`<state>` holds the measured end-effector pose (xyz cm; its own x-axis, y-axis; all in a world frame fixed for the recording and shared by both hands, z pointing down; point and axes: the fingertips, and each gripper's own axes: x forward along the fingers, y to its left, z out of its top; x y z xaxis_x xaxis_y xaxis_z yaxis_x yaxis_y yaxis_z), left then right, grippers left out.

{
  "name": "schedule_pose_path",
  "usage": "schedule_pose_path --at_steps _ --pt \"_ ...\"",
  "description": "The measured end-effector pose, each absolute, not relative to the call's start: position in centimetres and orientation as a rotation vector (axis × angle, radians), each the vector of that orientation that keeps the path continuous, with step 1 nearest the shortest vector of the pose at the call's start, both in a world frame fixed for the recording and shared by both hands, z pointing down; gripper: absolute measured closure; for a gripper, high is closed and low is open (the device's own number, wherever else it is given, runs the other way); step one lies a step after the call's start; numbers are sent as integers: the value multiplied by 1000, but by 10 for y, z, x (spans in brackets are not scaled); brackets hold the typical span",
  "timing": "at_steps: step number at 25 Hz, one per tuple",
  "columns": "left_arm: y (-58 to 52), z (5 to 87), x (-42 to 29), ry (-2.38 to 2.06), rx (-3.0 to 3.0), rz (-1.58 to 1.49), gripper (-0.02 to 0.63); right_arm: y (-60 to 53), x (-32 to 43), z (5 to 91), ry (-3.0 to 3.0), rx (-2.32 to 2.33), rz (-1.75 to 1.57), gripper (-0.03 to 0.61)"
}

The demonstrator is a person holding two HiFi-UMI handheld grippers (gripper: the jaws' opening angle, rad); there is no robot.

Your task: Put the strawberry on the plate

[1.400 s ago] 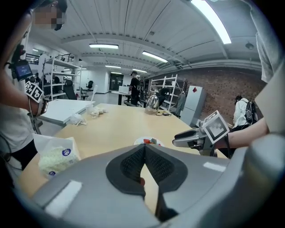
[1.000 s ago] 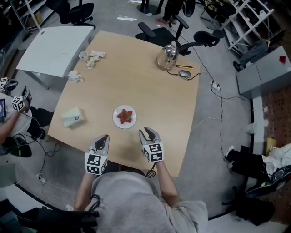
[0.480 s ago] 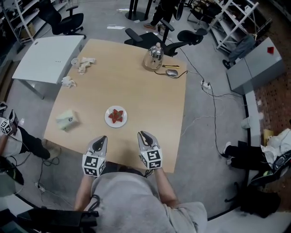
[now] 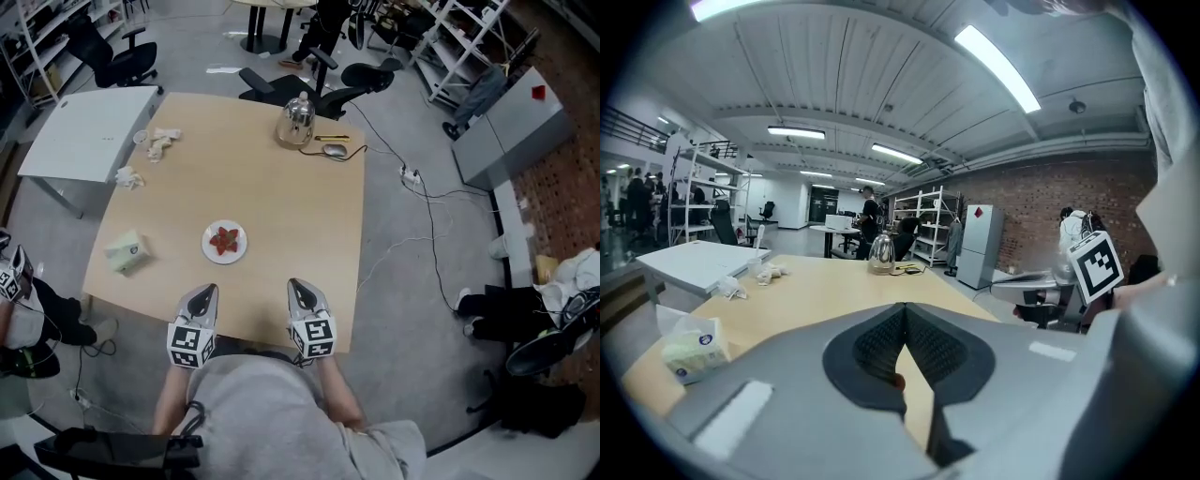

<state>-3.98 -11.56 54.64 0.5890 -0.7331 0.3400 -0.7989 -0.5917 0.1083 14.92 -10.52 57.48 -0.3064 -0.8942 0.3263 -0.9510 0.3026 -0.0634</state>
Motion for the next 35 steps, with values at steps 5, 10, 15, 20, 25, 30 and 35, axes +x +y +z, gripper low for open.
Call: schedule_pose_path --at_steps 5,10,15,20,25,30,35 --pt "-112 548 -40 -1280 2575 383 594 -93 153 578 -2342 1699 360 571" --pt "-111 541 -43 -1304 2576 381 594 -90 158 572 -2356 1701 352 571" --pt "-112 541 -42 -1309 2586 385 594 -92 155 574 -2357 1679 328 572" --pt "-114 538 -42 -1312 2592 386 594 -95 154 573 -2362 1683 335 572" --pt "-114 541 -42 -1309 2593 390 594 -95 154 575 -2365 1688 338 572" --pt "-113 539 -41 -1302 2595 392 594 -95 154 573 -2364 1686 335 572" --pt "-112 542 -40 -1300 2594 395 594 -96 153 573 -2367 1688 332 572"
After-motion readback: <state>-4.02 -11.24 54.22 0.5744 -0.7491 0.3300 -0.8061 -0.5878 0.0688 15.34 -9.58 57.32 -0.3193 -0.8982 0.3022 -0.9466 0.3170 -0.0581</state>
